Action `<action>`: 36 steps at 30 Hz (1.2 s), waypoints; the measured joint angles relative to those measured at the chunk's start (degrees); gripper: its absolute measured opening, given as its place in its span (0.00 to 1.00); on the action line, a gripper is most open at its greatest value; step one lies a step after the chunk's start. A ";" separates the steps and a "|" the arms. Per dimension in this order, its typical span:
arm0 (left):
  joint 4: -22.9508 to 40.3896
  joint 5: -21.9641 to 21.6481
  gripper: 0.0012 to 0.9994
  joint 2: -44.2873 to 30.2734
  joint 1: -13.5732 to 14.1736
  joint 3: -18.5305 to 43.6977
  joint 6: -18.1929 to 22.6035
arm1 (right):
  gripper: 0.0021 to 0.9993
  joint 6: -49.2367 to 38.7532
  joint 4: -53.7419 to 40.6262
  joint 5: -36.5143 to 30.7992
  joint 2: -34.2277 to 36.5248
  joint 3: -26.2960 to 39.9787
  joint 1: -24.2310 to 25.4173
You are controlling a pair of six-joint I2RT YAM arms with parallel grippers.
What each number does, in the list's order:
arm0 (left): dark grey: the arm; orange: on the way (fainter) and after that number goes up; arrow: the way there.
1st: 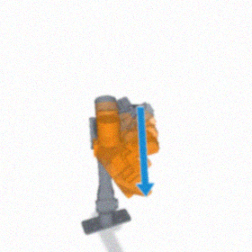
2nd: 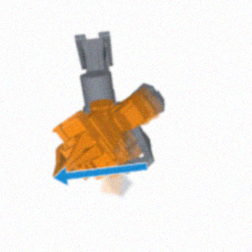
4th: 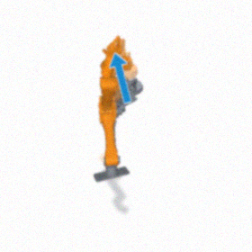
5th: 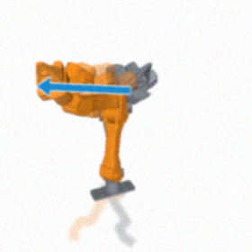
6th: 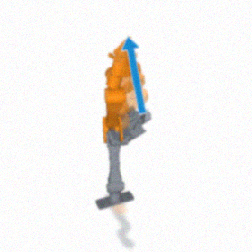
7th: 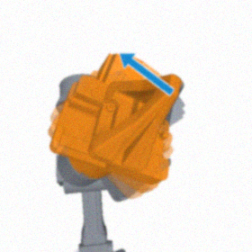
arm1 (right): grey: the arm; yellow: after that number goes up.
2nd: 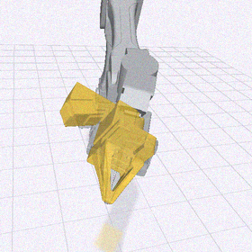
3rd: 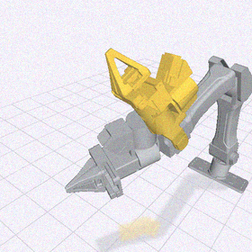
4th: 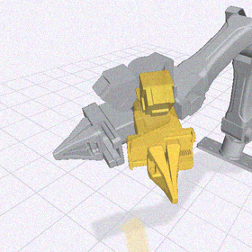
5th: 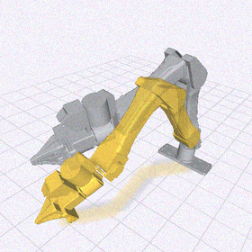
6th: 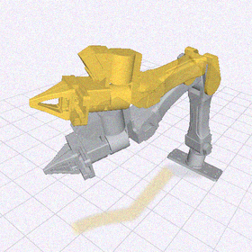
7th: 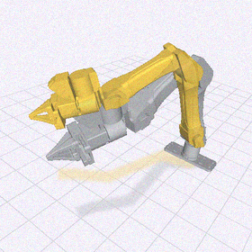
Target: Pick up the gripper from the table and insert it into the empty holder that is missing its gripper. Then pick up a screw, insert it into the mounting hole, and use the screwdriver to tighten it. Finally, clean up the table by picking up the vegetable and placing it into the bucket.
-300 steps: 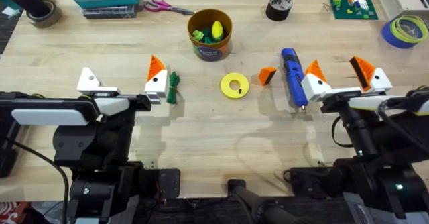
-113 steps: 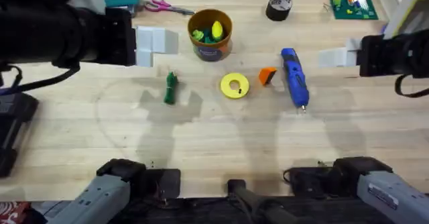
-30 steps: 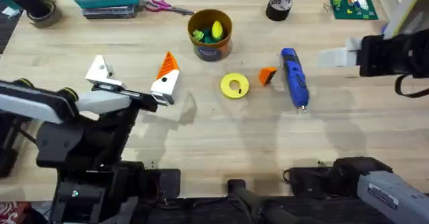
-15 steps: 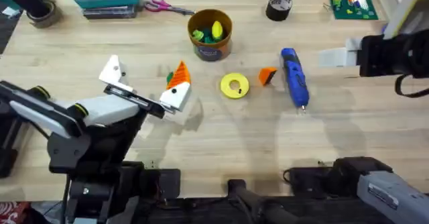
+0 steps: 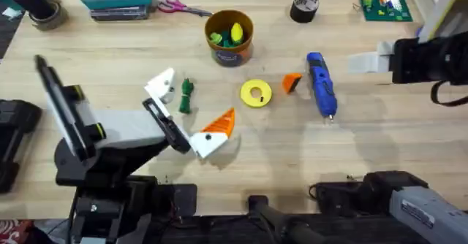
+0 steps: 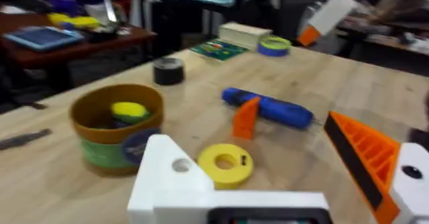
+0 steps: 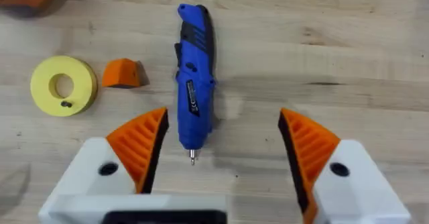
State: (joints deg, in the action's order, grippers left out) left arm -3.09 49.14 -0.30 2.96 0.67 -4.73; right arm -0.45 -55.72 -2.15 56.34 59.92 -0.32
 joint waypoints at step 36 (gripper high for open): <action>11.23 21.60 0.99 0.00 0.00 0.02 6.07 | 1.00 0.00 0.00 0.00 0.00 0.00 0.00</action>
State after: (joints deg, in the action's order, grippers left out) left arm 8.14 70.74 -0.30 2.96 0.69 1.34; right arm -0.45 -55.72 -2.15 56.34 59.92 -0.32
